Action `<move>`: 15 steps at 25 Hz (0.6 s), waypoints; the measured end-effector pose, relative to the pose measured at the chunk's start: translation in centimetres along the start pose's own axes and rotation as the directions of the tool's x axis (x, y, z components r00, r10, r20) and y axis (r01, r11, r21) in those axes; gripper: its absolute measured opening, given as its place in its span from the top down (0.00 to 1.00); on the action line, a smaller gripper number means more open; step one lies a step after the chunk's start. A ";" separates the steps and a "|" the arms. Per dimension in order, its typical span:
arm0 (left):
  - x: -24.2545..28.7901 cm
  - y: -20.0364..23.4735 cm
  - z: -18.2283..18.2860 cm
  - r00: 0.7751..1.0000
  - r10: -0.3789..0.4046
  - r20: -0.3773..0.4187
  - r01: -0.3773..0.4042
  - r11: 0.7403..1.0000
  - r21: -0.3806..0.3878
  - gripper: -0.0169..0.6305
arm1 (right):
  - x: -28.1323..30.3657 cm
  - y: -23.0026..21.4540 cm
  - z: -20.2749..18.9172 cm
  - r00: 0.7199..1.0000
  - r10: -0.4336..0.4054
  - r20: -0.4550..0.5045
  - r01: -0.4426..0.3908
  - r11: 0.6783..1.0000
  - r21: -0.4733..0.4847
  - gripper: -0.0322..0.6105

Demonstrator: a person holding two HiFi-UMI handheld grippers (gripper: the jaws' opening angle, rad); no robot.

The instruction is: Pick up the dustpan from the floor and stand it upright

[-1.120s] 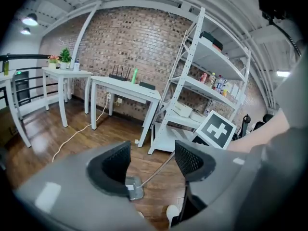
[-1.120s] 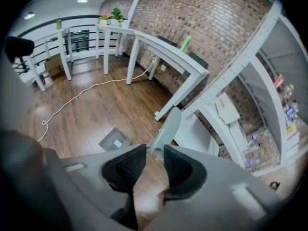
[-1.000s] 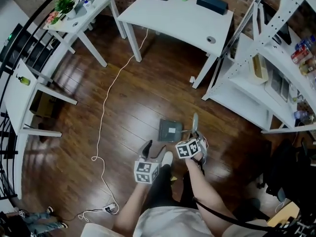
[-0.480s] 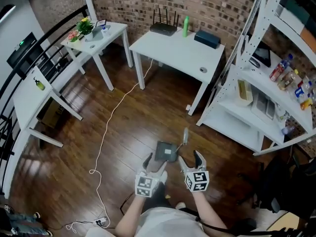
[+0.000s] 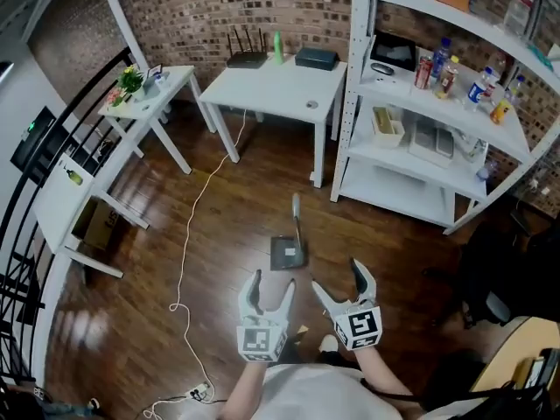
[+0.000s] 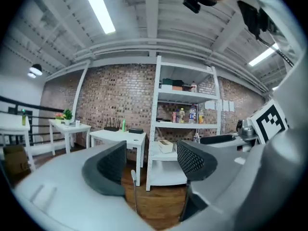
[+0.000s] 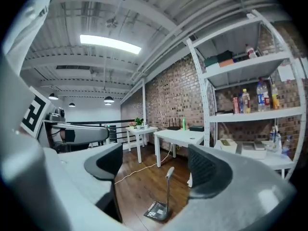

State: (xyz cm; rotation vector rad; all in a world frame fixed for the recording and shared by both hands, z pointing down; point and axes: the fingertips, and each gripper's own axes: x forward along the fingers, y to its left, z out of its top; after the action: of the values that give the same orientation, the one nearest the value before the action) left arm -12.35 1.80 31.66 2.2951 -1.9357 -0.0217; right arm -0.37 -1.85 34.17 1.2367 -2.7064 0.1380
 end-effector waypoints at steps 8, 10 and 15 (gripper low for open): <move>-2.3 -1.4 5.5 0.990 -0.106 0.093 0.100 0.993 0.066 0.44 | -2.9 1.1 7.7 0.989 -0.057 0.134 0.063 0.997 -0.037 0.31; -3.4 -0.4 6.3 0.990 -0.092 0.102 0.084 0.993 0.080 0.44 | -2.7 1.6 9.2 0.984 -0.072 0.161 0.079 0.996 -0.036 0.31; -5.8 2.9 8.8 0.985 -0.050 0.164 0.027 0.990 0.139 0.49 | -2.0 3.9 10.4 0.981 -0.051 0.190 0.060 0.997 -0.040 0.32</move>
State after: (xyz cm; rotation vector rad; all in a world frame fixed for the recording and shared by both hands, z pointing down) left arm -17.08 6.20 22.80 2.4922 -2.0300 -0.0924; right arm -3.12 0.61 23.49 1.3750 -2.8111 -0.0502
